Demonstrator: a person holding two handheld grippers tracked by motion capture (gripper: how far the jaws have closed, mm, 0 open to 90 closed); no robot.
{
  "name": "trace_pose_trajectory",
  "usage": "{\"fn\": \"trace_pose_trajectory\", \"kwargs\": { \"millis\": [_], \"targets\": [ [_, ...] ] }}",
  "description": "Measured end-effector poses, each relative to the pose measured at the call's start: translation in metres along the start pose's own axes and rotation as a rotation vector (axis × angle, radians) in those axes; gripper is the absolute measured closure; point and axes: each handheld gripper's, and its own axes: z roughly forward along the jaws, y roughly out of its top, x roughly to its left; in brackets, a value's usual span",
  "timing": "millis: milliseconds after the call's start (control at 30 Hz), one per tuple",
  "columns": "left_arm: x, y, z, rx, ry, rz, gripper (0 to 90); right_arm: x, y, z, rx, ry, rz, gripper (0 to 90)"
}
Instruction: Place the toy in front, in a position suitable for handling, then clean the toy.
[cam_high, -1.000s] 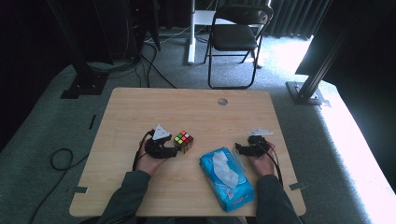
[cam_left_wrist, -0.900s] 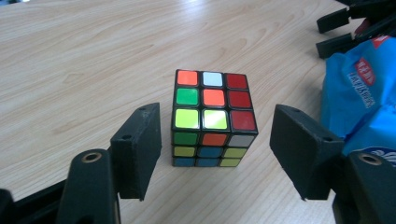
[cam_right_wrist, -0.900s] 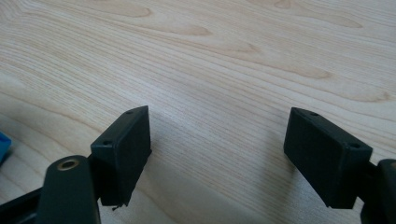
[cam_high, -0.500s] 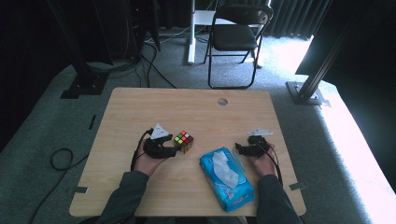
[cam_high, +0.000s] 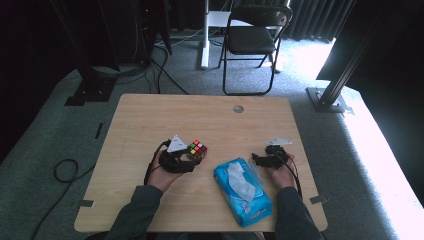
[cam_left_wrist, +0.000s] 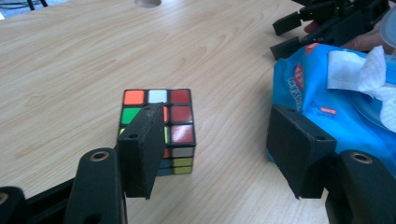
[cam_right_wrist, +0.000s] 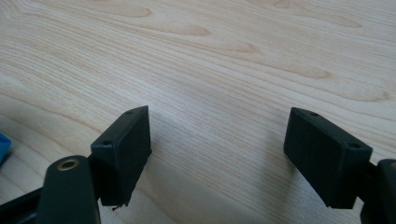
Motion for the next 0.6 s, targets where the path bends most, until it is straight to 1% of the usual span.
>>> {"fn": "trace_pose_trajectory", "kwargs": {
  "millis": [167,300,433,500,533,567,600],
  "targets": [
    [-0.009,0.004,0.001,-0.001,-0.024,0.028,37.1,0.000,0.000,0.000,0.000,0.000,0.000,22.6],
    [-0.018,0.008,0.002,-0.006,-0.047,0.042,36.9,0.000,0.000,0.000,0.000,0.000,0.000,22.6],
    [-0.025,0.010,0.005,0.000,-0.058,0.063,36.7,0.000,0.000,0.000,0.000,0.000,0.000,22.6],
    [-0.025,0.010,0.005,0.000,-0.058,0.063,36.7,0.000,0.000,0.000,0.000,0.000,0.000,22.6],
    [-0.030,0.012,0.006,0.004,-0.066,0.079,36.7,0.000,0.000,0.000,0.000,0.000,0.000,22.6],
    [-0.030,0.012,0.006,0.004,-0.066,0.079,36.7,0.000,0.000,0.000,0.000,0.000,0.000,22.6],
    [-0.034,0.014,0.007,0.004,-0.075,0.089,36.7,0.000,0.000,0.000,0.000,0.000,0.000,22.7]
  ]
}}
